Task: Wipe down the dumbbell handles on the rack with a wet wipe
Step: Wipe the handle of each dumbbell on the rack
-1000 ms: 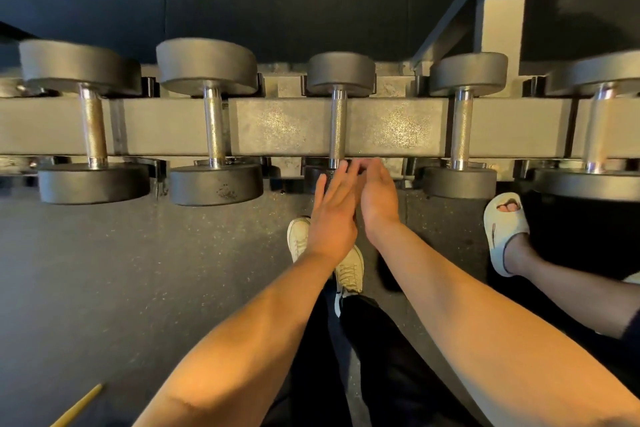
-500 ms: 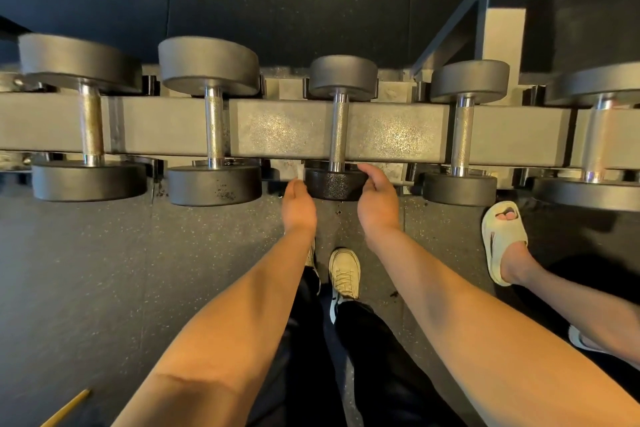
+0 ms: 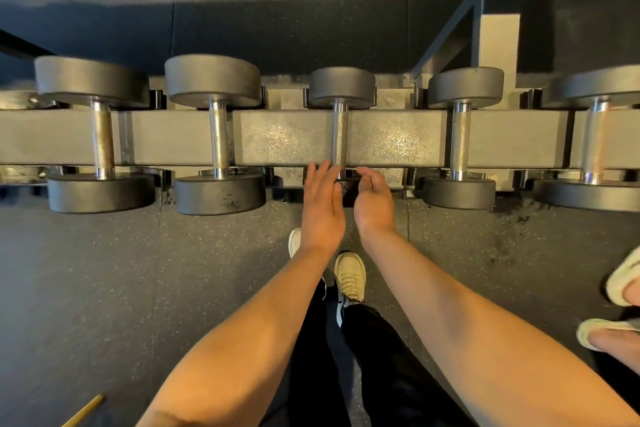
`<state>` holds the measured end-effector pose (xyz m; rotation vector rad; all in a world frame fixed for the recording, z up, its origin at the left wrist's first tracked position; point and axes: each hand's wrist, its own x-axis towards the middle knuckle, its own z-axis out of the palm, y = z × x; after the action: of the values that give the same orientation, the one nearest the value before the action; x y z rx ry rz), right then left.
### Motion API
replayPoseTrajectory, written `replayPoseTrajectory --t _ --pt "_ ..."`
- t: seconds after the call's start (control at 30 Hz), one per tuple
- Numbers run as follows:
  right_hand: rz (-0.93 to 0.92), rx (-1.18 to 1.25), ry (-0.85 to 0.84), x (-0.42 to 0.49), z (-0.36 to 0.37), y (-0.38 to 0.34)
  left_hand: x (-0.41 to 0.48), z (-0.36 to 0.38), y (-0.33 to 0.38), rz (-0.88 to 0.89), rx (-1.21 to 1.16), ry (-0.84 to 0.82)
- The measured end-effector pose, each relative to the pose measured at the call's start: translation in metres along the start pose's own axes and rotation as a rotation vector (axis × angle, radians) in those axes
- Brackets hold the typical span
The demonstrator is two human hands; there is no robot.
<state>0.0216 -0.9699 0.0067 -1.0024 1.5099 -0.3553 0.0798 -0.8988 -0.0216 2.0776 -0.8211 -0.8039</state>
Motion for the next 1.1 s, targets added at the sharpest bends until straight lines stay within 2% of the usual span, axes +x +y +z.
replayPoseTrajectory --t 0.1,0.2,0.27,0.33,0.47,0.53,0.87,1.0,1.1 --pt "0.003 0.026 0.023 0.001 0.002 -0.003 0.003 -0.002 -0.002 0.172 0.157 -0.057" --pt "-0.018 0.019 0.035 0.003 0.004 -0.008 0.018 -0.009 -0.002 0.261 0.188 -0.162" --pt "-0.025 0.0 0.033 0.005 0.004 -0.011 0.028 -0.017 -0.003 0.221 0.142 -0.218" --pt "-0.035 -0.04 0.016 0.009 0.006 -0.014 0.032 -0.023 0.0 0.107 0.074 -0.216" --pt "-0.022 -0.185 -0.036 0.006 0.015 -0.029 0.033 -0.035 0.013 -0.249 -0.096 -0.058" --pt "-0.017 -0.213 -0.039 -0.002 0.019 -0.041 0.033 -0.048 0.022 -0.344 -0.097 -0.047" --pt "0.006 -0.102 -0.164 -0.086 0.06 -0.145 0.032 -0.176 0.096 -0.262 -0.24 -0.119" --pt "-0.041 -0.075 -0.179 -0.121 0.079 -0.193 0.03 -0.23 0.124 -0.247 -0.251 -0.104" --pt "-0.107 -0.094 -0.13 -0.139 0.09 -0.227 0.032 -0.264 0.146 -0.231 -0.271 -0.108"
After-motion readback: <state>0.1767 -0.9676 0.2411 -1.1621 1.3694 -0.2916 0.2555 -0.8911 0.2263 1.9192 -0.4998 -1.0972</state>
